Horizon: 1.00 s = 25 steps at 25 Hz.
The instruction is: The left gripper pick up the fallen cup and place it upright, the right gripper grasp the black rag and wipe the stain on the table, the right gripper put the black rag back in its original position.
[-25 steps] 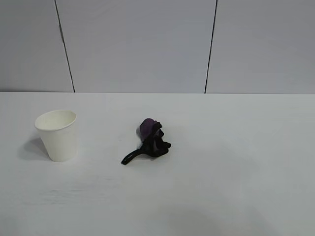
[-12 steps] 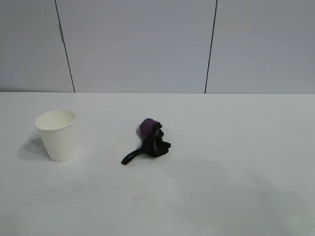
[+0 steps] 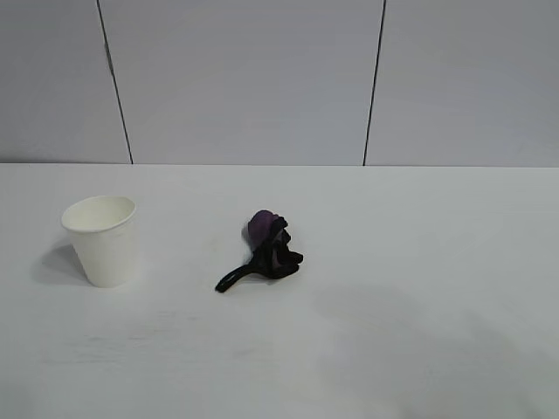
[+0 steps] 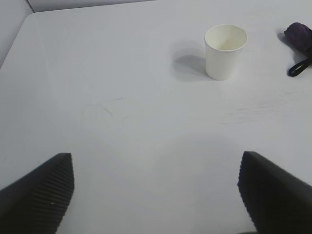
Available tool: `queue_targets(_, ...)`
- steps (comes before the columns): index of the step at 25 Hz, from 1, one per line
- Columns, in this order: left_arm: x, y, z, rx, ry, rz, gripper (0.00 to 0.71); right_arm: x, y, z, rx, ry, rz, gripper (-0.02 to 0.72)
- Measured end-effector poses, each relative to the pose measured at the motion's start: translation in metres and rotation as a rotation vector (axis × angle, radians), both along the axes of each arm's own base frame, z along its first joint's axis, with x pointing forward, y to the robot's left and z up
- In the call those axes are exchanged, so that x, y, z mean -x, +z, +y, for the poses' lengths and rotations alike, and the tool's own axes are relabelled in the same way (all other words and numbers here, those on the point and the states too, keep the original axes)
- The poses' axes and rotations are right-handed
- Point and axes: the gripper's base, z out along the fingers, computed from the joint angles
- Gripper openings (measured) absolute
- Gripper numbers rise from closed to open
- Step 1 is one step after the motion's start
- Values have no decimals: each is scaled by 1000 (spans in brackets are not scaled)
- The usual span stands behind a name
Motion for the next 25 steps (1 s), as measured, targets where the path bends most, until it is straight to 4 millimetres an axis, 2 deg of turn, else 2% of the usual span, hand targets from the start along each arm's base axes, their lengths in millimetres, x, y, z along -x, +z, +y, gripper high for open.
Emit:
queue_targets(12, 0, 0, 0, 0, 0, 0, 660, 0, 0, 0, 0, -7, 2, 559)
queue_targets(25, 0, 0, 0, 0, 0, 0, 660, 3, -13, -2, 21, -18, 129, 559)
